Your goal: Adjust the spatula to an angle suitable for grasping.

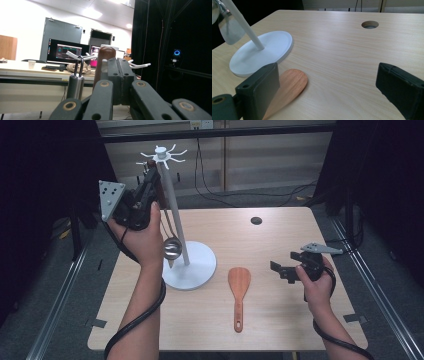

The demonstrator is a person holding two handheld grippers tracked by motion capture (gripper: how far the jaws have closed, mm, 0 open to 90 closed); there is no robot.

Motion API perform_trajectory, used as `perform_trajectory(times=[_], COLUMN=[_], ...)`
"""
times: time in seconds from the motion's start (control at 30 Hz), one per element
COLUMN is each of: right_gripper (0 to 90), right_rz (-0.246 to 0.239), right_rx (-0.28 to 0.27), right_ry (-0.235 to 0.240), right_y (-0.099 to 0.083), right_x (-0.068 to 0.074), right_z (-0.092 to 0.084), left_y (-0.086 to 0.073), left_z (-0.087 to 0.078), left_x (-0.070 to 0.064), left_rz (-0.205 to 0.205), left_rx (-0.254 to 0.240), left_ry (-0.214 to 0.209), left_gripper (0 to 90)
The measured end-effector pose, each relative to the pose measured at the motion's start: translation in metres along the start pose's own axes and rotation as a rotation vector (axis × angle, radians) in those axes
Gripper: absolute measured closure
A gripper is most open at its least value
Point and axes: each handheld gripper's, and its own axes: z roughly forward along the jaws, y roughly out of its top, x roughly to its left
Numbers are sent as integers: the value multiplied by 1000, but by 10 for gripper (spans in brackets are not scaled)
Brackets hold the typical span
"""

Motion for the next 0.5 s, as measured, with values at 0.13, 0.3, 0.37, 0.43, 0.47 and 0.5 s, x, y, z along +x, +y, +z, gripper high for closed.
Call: perform_trajectory(times=[0.13,0.3,0.37,0.43,0.47,0.5], right_gripper=[49,49,49,49,49,49], right_rz=[-2,0,-2,-1,-3,-3], right_rx=[2,4,4,4,4,6], right_ry=[-1,0,-2,0,-2,1], right_y=[0,-1,-1,-1,-1,-1], right_x=[0,0,0,0,0,0], right_z=[1,1,1,1,1,2], left_y=[0,1,1,1,1,2], left_z=[0,0,0,-1,-1,0], left_x=[1,1,1,2,2,2], left_rz=[1,11,15,3,4,8], left_rx=[1,5,5,3,3,4], left_ry=[1,2,1,1,3,5], left_gripper=[900,900,900,899,900,900])
